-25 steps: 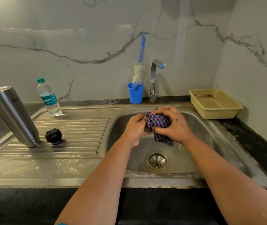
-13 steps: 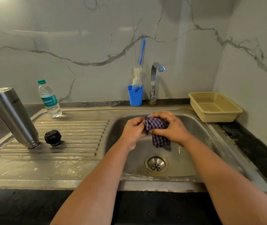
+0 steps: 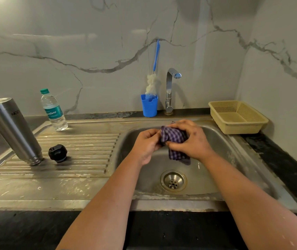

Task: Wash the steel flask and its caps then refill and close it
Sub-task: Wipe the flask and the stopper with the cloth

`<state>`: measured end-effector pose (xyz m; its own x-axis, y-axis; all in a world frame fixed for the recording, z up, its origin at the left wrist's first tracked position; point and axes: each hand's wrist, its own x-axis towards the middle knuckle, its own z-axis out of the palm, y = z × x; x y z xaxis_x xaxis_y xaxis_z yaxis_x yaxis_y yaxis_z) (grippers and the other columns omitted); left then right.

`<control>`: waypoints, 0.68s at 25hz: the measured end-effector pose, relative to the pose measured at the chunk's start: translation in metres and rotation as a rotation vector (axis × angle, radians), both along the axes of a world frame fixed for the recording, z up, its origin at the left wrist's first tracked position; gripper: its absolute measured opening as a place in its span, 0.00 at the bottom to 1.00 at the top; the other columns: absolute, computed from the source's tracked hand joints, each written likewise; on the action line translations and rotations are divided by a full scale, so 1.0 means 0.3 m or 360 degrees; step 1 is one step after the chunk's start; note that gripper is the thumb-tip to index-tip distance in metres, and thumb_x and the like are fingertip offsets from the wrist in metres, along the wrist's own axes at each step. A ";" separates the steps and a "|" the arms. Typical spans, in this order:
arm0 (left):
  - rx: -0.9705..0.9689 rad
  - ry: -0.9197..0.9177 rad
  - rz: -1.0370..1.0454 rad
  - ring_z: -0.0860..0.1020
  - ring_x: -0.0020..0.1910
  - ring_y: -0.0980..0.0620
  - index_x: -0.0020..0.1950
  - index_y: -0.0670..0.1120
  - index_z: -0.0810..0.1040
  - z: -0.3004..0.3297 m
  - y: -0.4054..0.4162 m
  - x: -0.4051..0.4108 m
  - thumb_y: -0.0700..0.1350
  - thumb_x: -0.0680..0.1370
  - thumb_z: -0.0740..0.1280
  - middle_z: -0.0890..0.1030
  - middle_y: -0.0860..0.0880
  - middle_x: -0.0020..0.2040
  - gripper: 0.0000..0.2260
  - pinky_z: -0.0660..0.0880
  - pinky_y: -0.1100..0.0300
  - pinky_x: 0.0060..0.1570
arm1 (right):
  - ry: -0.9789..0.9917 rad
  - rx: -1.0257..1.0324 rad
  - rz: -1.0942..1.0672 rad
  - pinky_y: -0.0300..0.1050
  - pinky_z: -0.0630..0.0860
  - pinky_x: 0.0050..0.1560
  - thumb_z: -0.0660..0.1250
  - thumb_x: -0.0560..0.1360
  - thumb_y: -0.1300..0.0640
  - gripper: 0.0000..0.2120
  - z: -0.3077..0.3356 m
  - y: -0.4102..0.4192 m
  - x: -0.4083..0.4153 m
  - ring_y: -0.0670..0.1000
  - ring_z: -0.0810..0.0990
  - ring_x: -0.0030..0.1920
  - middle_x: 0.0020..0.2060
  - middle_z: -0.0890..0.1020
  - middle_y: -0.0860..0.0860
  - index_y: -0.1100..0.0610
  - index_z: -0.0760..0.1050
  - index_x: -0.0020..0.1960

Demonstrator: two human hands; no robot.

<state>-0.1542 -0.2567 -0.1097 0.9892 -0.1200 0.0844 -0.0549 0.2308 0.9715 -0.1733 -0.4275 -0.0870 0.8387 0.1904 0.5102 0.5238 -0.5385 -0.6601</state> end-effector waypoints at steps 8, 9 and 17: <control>0.0588 -0.0448 -0.0034 0.78 0.38 0.59 0.43 0.45 0.82 -0.025 0.009 -0.005 0.40 0.80 0.67 0.82 0.53 0.36 0.07 0.74 0.64 0.43 | 0.1461 0.1351 0.0167 0.52 0.80 0.48 0.72 0.71 0.48 0.22 -0.019 0.044 0.018 0.56 0.83 0.50 0.52 0.84 0.57 0.56 0.76 0.61; 0.0529 -0.0400 -0.0010 0.79 0.39 0.58 0.44 0.44 0.82 -0.028 0.004 -0.006 0.40 0.80 0.67 0.82 0.52 0.37 0.07 0.75 0.64 0.44 | 0.1302 0.1205 0.0143 0.49 0.79 0.49 0.74 0.70 0.49 0.23 -0.020 0.036 0.019 0.53 0.82 0.51 0.53 0.83 0.54 0.55 0.75 0.63; 0.0777 -0.0518 -0.0051 0.80 0.43 0.47 0.48 0.40 0.83 -0.031 0.026 0.005 0.43 0.80 0.68 0.83 0.43 0.42 0.08 0.76 0.53 0.51 | 0.1530 0.1370 0.0203 0.46 0.80 0.36 0.70 0.73 0.49 0.19 -0.008 0.025 0.013 0.55 0.82 0.46 0.49 0.83 0.58 0.59 0.78 0.59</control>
